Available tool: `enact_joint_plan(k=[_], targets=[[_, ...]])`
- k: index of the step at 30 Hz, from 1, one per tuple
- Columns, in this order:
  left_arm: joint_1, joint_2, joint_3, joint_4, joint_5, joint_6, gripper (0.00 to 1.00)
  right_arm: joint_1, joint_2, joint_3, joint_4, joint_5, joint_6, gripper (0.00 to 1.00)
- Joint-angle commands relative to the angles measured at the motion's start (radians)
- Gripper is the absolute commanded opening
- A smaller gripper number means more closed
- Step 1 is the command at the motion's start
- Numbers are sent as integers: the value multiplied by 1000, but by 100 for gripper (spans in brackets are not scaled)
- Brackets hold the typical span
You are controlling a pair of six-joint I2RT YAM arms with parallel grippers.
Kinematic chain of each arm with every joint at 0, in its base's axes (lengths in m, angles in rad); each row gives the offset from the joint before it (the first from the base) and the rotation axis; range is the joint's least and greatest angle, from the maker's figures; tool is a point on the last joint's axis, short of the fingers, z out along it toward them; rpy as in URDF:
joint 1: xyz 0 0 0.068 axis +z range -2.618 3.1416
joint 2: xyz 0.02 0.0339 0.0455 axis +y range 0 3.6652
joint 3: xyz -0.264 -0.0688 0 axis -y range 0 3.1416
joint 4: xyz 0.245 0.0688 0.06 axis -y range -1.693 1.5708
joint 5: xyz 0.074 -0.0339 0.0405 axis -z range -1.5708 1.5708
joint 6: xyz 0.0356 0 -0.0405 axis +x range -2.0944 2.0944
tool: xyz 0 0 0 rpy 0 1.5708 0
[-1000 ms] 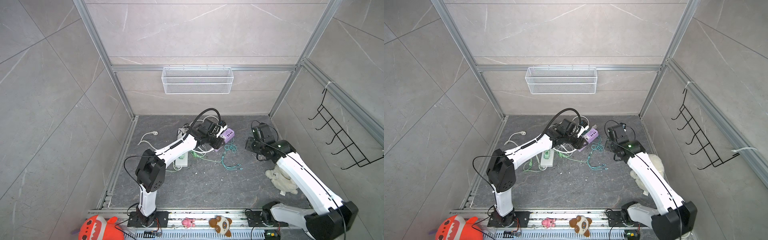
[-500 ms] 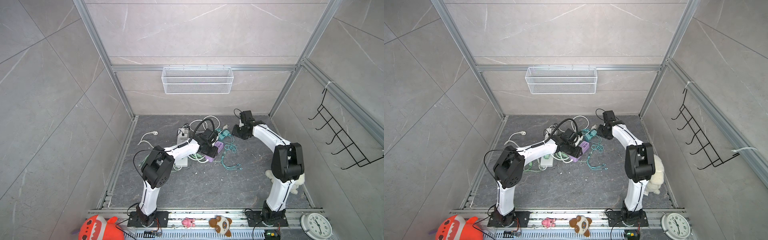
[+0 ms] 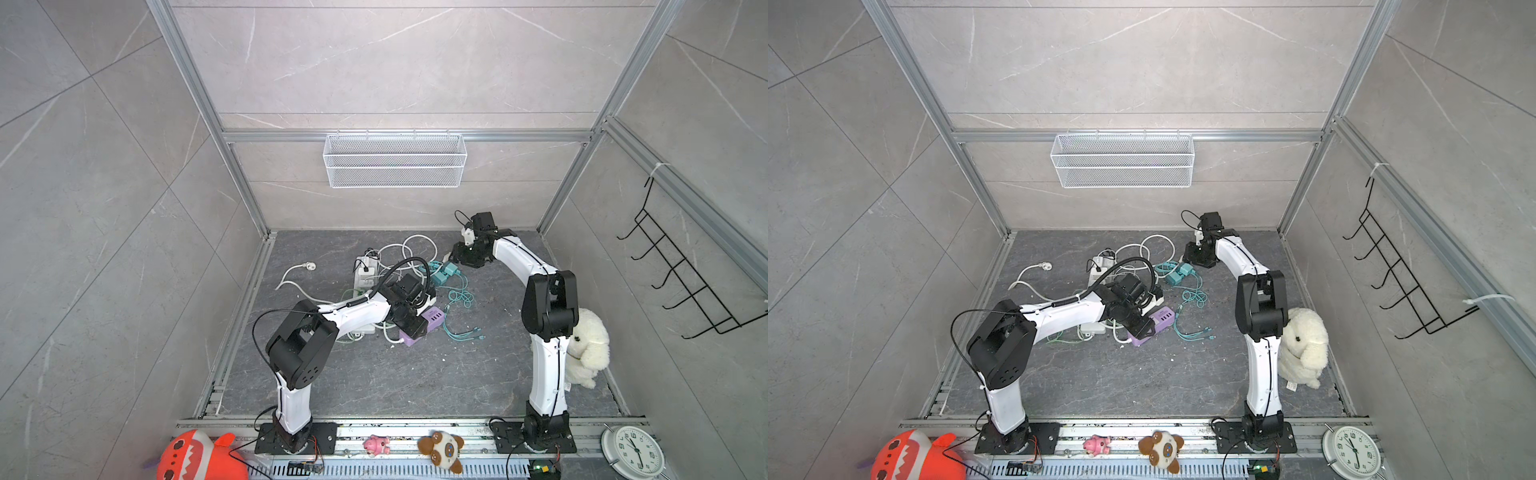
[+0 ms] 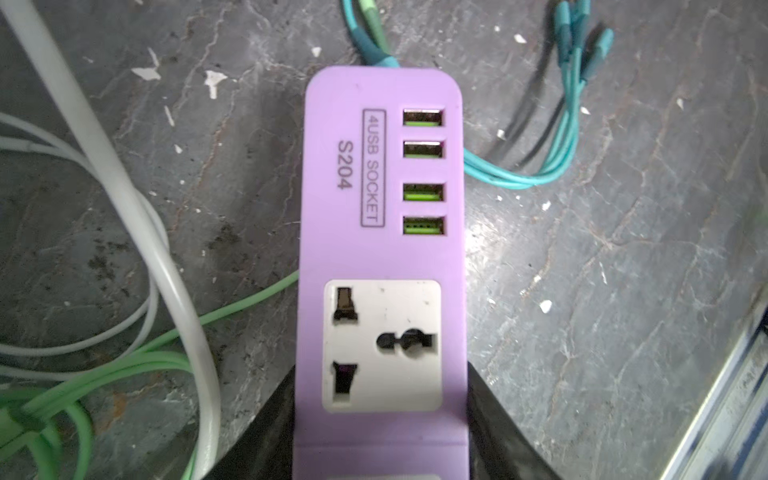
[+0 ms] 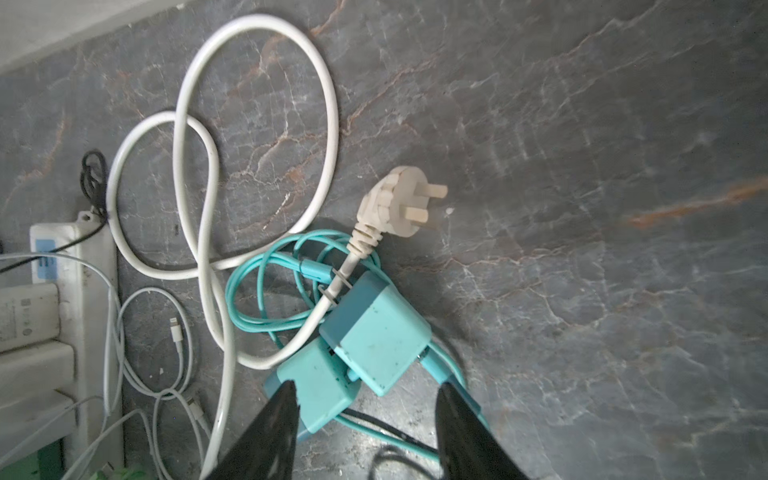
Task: Insert the plug
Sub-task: 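Carry the purple strip nearer with left gripper while right gripper descends onto teal charger, then grasp the teal charger with right gripper while left gripper sets the purple strip down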
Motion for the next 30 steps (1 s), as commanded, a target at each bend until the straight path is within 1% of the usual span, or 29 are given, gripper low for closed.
enact_joint_plan(k=[1, 3, 5, 8, 10, 15, 18, 21, 24, 27, 28, 29, 30], targets=[[-7, -80, -7, -56, 53, 92, 18, 1, 25, 18, -65, -29, -69, 56], [-7, -92, -17, -73, 66, 104, 18, 0, 32, 20, -74, 4, -87, 56], [-9, -91, -31, -86, 124, 118, 18, 1, 42, 33, -81, -3, -105, 56], [-15, -61, -34, -107, 138, 124, 18, 0, 64, 56, -79, 4, -116, 57], [-20, -29, -27, -119, 149, 120, 18, 0, 96, 100, -100, -10, -132, 57], [-43, 29, -19, -124, 124, 118, 16, 2, 169, 201, -145, -19, -163, 57], [-43, 72, -2, -133, 107, 122, 16, 2, 220, 280, -207, -20, -185, 57], [-44, 107, 11, -123, 101, 117, 16, 1, 224, 269, -199, -33, -193, 57], [-44, 133, 41, -107, 79, 112, 23, 0, 222, 251, -204, -48, -195, 57], [-44, 165, 92, -109, 84, 102, 31, 1, 203, 210, -193, -53, -193, 57], [-44, 171, 104, -114, 84, 101, 35, 1, 191, 187, -175, -54, -193, 57], [-44, 174, 119, -121, 76, 97, 43, 1, 182, 169, -165, -54, -190, 57], [-43, 176, 132, -130, 65, 90, 48, 1, 179, 163, -170, -53, -190, 57]])
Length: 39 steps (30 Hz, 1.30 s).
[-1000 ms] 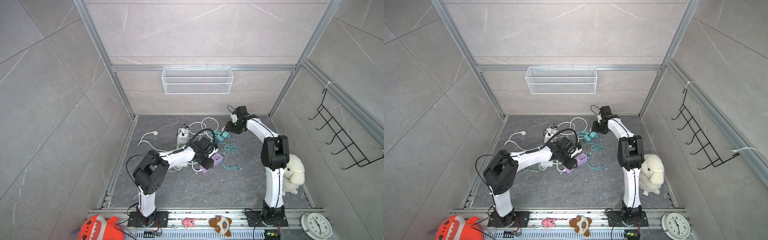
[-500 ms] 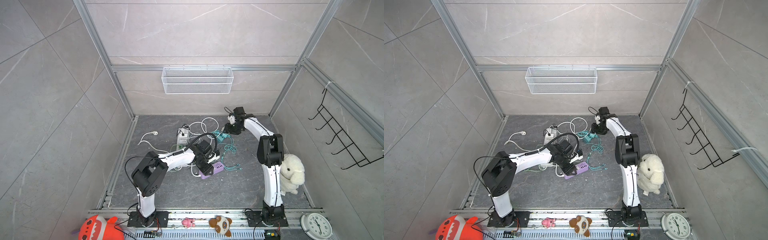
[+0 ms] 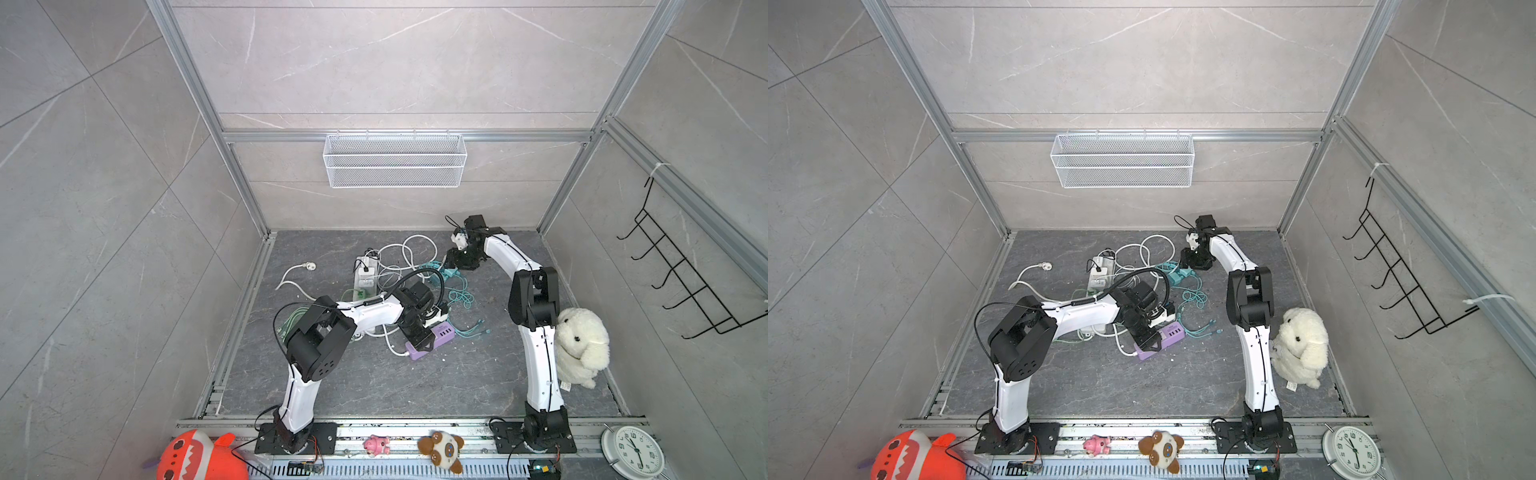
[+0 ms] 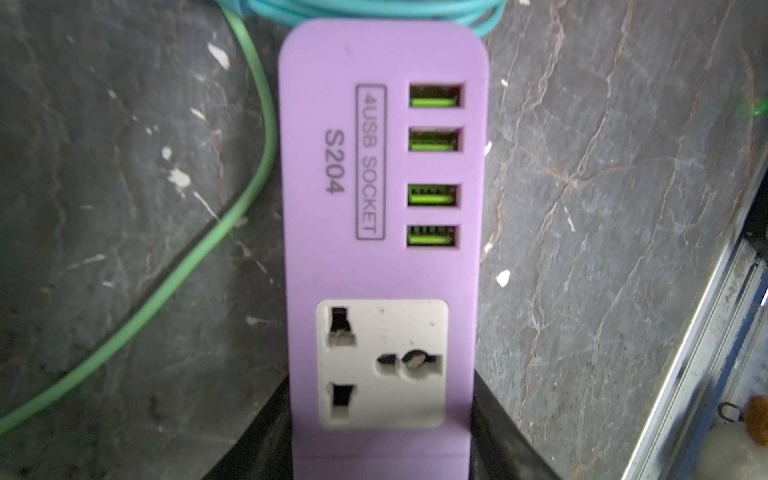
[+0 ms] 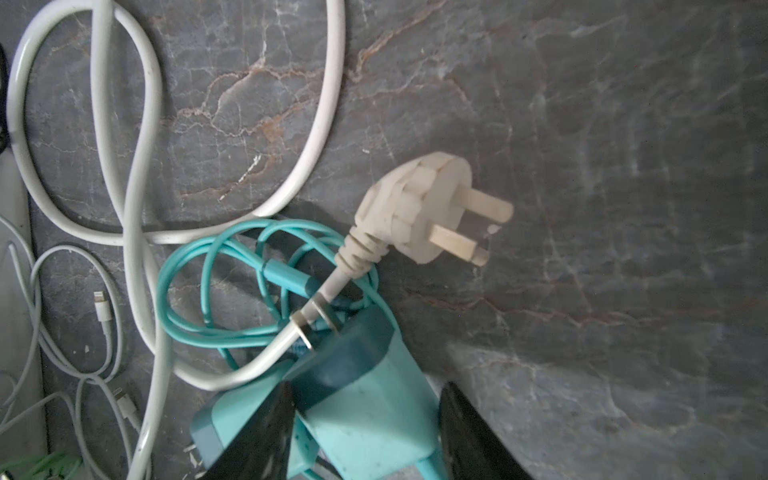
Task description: Insert the plug
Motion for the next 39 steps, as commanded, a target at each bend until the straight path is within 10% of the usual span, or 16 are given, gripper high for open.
enact_joint_plan(k=[1, 10, 16, 24, 39], targets=[[-1, 29, 52, -63, -38, -22, 53, 3, -22, -60, -22, -5, -14, 57], [9, -87, 99, -85, 26, 18, 79, 4, -74, -165, 56, 5, -1, 57], [93, -192, 74, -1, -15, 4, 79, 4, -70, -148, 82, -15, -1, 50], [302, -169, 157, 141, 59, -203, 78, 6, -208, -282, 114, -50, -46, 16], [264, -25, 236, 363, 397, -578, 68, 102, -674, -730, 262, -71, -239, 14]])
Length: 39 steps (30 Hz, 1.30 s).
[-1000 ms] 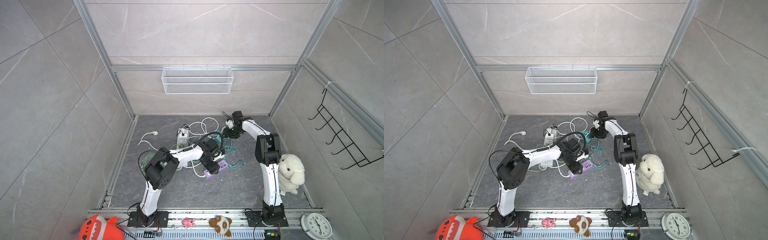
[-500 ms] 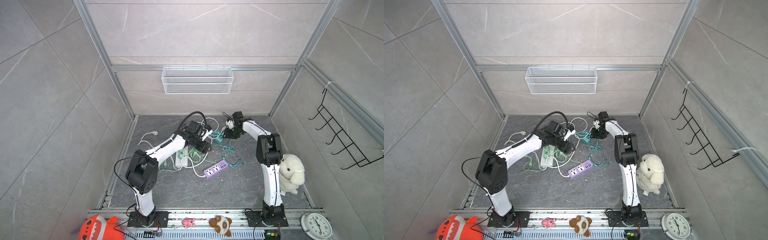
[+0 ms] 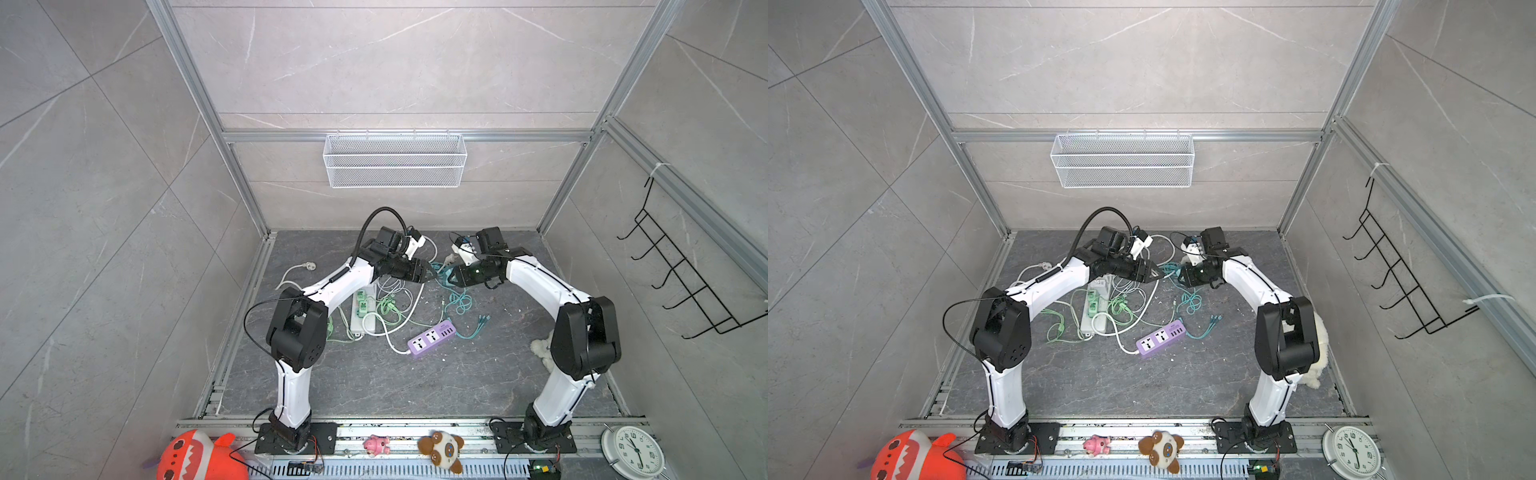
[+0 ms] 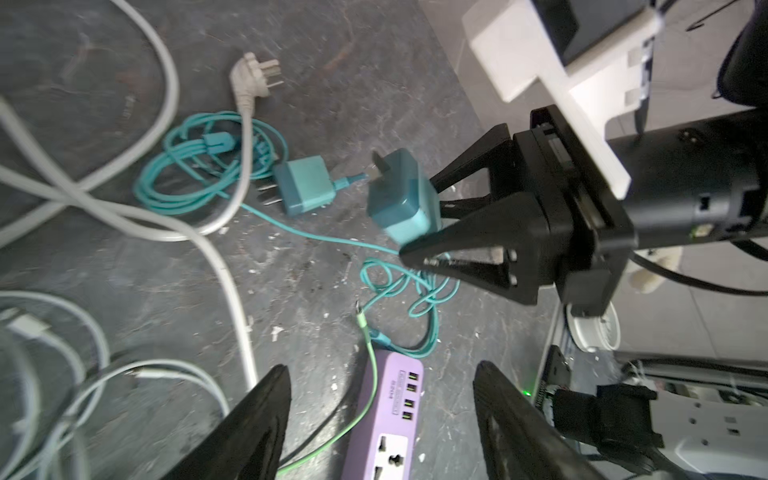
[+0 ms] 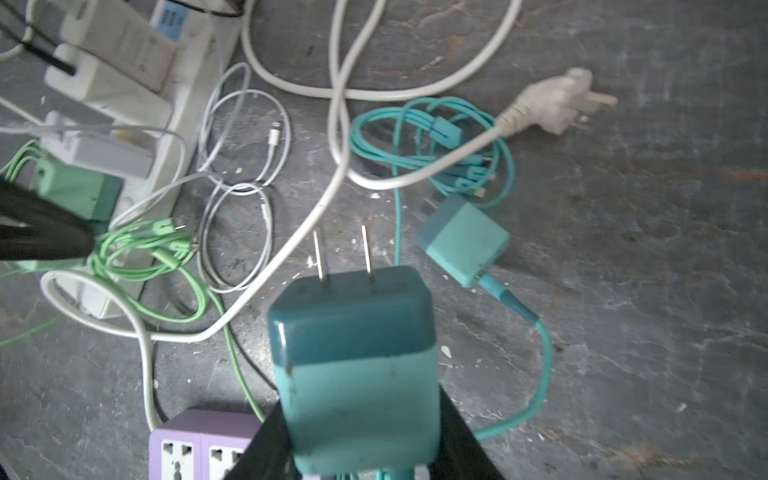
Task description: Insert the plug
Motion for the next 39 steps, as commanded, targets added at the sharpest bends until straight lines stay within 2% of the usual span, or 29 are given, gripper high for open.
enact_joint_plan(k=[1, 14, 21, 24, 26, 30, 31, 32, 35, 39], targets=[[-9, 3, -2, 104, 89, -105, 68, 21, -50, -57, 49, -31, -60, 14], [-9, 59, 44, 81, 76, -125, 65, 63, -158, -136, 113, -61, -87, 14], [-15, 81, 44, 176, 152, -194, 62, 67, -173, -135, 107, -74, -95, 14], [-14, 82, 43, 196, 162, -200, 57, 69, -177, -142, 113, -86, -101, 14], [-14, 96, 54, 191, 176, -201, 52, 70, -180, -145, 117, -88, -102, 13], [-19, 113, 58, 190, 195, -205, 30, 71, -185, -150, 120, -89, -106, 14], [-19, 112, 56, 190, 194, -203, 23, 71, -187, -149, 119, -84, -106, 18], [-21, 109, 54, 189, 189, -202, 19, 70, -188, -150, 118, -77, -100, 28], [-24, 89, 47, 202, 179, -209, 8, 68, -222, -178, 142, -43, -62, 44], [-27, 72, -2, 297, 168, -276, 0, 31, -317, -247, 180, -18, 27, 52]])
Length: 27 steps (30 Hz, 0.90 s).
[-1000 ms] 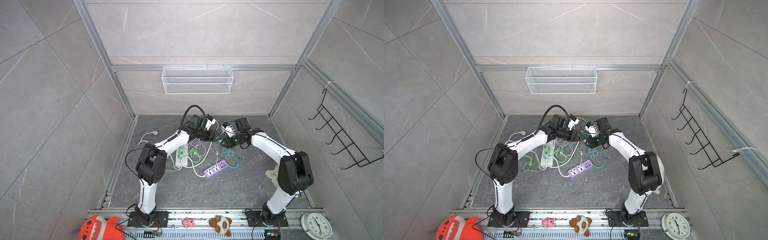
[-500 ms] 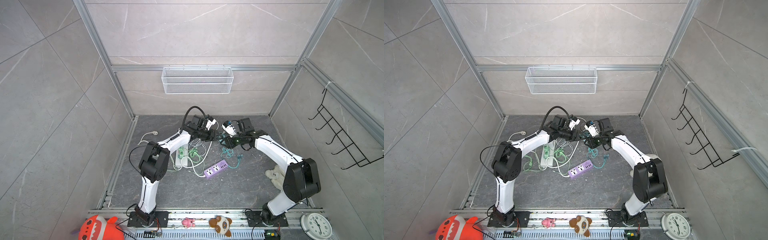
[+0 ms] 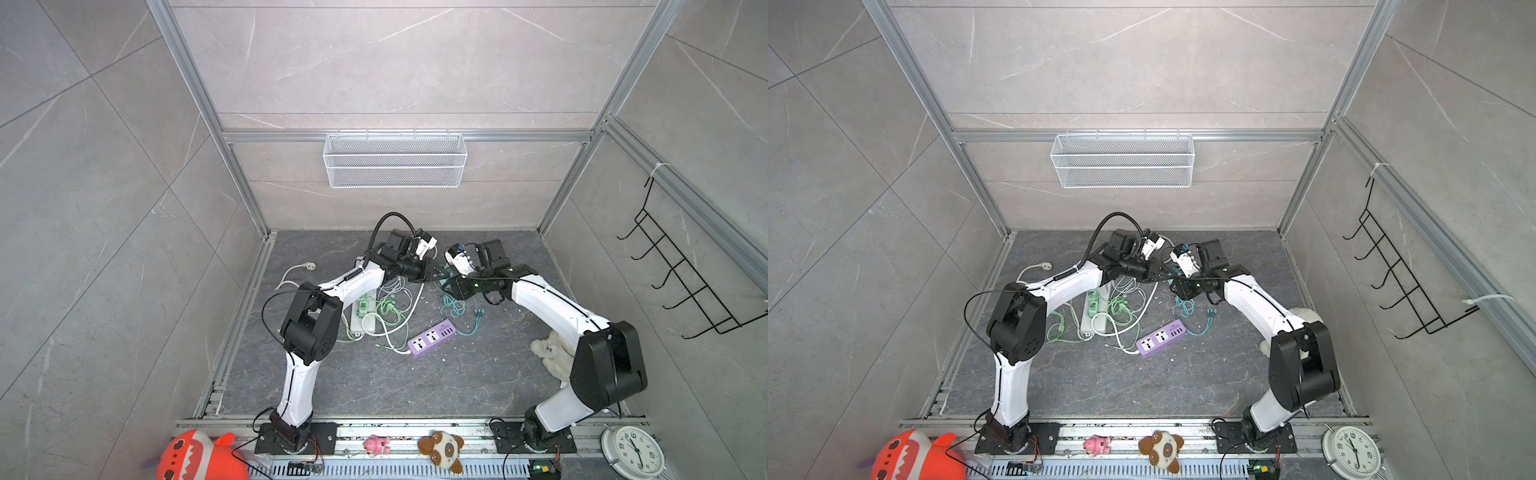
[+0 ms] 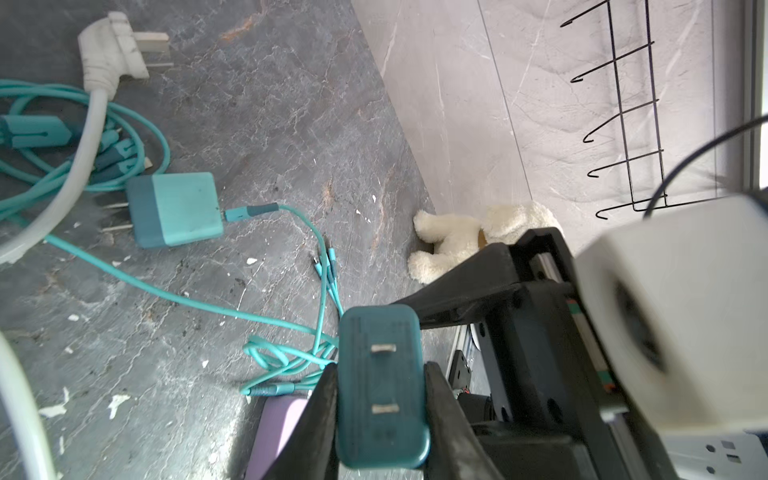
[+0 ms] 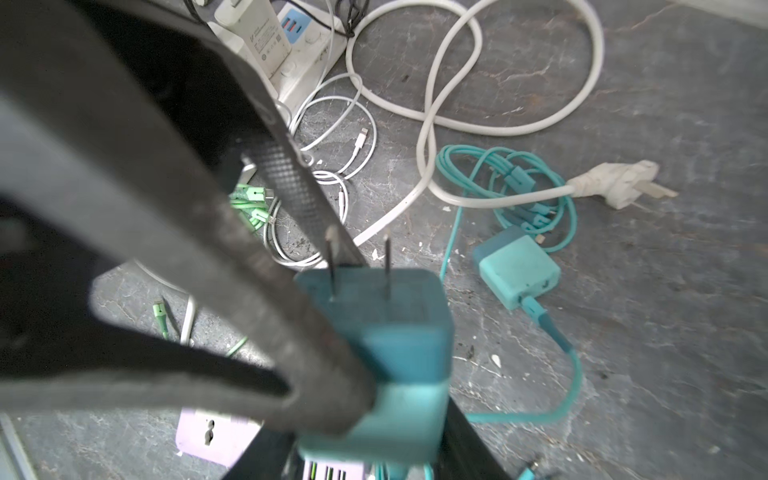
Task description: Insert the plug
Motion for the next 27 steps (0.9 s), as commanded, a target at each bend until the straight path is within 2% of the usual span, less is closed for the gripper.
enact_joint_plan(k=[1, 4, 6, 8, 10, 15, 18, 23, 27], targets=[[3, -20, -34, 116, 2, -55, 0, -33, -128, -48, 37, 10, 88, 53], [2, -32, -102, 252, -47, -154, 0, -54, -200, -68, -22, 95, 187, 54], [1, -37, -154, 410, -91, -272, 0, -82, -228, -67, -85, 118, 350, 53], [-6, -49, -193, 514, -155, -354, 0, -105, -264, -122, -59, 51, 526, 49], [-14, -74, -244, 612, -237, -416, 0, -106, -317, -262, 127, -78, 722, 47], [-45, -146, -372, 795, -424, -520, 0, -104, -328, -507, 559, -151, 1019, 42], [-60, -161, -415, 902, -466, -585, 0, -104, -252, -581, 811, -171, 1128, 41], [-83, -169, -432, 938, -481, -614, 0, -100, -82, -635, 1300, -240, 1334, 42], [-88, -166, -439, 945, -466, -634, 0, -100, -9, -626, 1476, -248, 1406, 45]])
